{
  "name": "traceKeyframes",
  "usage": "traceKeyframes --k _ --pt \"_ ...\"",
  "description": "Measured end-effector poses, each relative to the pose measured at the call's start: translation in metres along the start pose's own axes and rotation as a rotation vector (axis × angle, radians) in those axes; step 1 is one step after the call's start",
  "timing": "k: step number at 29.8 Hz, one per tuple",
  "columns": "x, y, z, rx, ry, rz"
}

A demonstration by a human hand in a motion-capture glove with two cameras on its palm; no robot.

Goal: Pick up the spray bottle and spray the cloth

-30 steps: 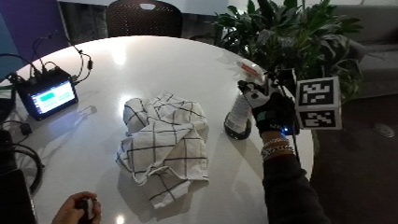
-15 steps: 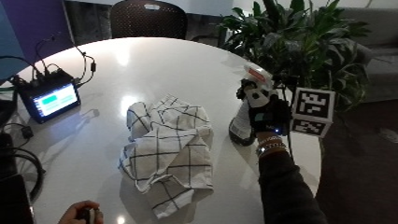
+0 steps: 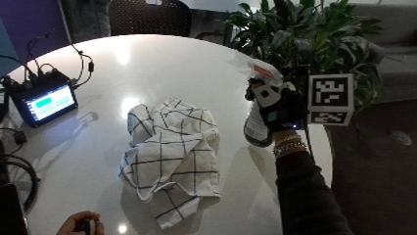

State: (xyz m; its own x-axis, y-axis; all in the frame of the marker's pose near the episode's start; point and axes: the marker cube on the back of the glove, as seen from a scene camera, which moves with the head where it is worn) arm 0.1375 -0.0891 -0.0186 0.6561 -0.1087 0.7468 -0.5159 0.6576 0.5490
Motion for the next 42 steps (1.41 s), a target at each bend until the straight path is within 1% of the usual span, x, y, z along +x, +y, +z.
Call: traceKeyframes --k 3,10,16,19,23,31,38,42 --pt "-0.02 -0.015 -0.01 -0.076 0.044 -0.064" --pt "-0.068 -0.051 -0.025 -0.355 0.186 -0.174" --pt "-0.087 -0.068 -0.03 -0.47 0.406 -0.248" --pt "-0.093 -0.07 -0.032 -0.524 0.48 -0.258" --pt "-0.101 -0.071 -0.029 -0.64 0.589 -0.266" --pt "-0.115 -0.047 0.009 -0.887 0.832 -0.304" --pt "-0.114 -0.003 0.065 -1.067 1.117 -0.414" --pt "-0.108 0.019 0.082 -1.136 1.221 -0.467"
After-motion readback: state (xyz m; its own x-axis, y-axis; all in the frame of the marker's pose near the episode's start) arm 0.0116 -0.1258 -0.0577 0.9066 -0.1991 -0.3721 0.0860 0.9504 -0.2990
